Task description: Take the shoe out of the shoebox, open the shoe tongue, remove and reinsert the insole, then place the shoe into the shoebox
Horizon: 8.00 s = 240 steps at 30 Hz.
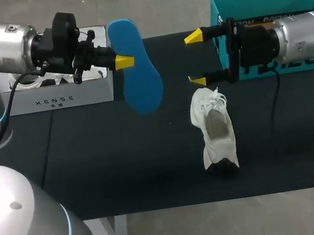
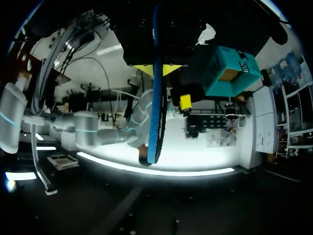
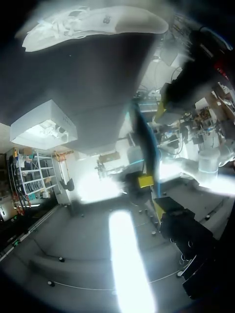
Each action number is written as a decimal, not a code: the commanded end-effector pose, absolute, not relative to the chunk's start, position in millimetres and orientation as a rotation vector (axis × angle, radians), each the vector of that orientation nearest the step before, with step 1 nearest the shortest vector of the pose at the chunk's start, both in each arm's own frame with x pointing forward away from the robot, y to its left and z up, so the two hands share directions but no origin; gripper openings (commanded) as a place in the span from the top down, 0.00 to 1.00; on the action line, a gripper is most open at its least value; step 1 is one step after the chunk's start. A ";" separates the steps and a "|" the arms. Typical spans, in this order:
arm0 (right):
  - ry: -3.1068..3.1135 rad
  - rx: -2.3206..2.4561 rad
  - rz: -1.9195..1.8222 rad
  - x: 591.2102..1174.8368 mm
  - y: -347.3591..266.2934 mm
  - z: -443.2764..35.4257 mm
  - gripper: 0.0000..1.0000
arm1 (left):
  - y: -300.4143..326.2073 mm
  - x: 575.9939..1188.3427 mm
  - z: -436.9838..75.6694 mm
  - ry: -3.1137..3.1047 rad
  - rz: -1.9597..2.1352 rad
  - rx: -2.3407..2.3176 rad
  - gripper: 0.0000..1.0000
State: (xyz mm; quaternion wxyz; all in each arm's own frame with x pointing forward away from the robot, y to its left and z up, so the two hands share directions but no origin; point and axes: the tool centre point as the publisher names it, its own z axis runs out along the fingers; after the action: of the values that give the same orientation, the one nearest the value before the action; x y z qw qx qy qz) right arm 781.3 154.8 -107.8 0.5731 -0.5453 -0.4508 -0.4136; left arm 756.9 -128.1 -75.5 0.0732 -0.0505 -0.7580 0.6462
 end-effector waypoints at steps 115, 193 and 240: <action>-1.056 -1.280 -0.969 781.3 155.8 -108.0 1.00 | -147.7 729.2 -56.8 -2.537 0.926 -1.302 0.00; -1.136 -1.326 -1.010 769.4 150.5 -120.7 1.00 | -176.5 814.4 -13.4 -2.339 0.204 -2.055 0.00; -1.147 -1.367 -0.967 752.0 154.0 -142.5 1.00 | -189.0 804.4 -11.5 -2.419 0.348 -2.207 0.00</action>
State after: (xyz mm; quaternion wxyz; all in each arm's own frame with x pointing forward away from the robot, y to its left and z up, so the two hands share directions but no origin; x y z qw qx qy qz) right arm 752.3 153.3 -142.5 0.5286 -0.5713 -0.4795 -0.4053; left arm 816.7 -206.0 -7.1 -0.0326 -0.6677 -0.7395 0.0789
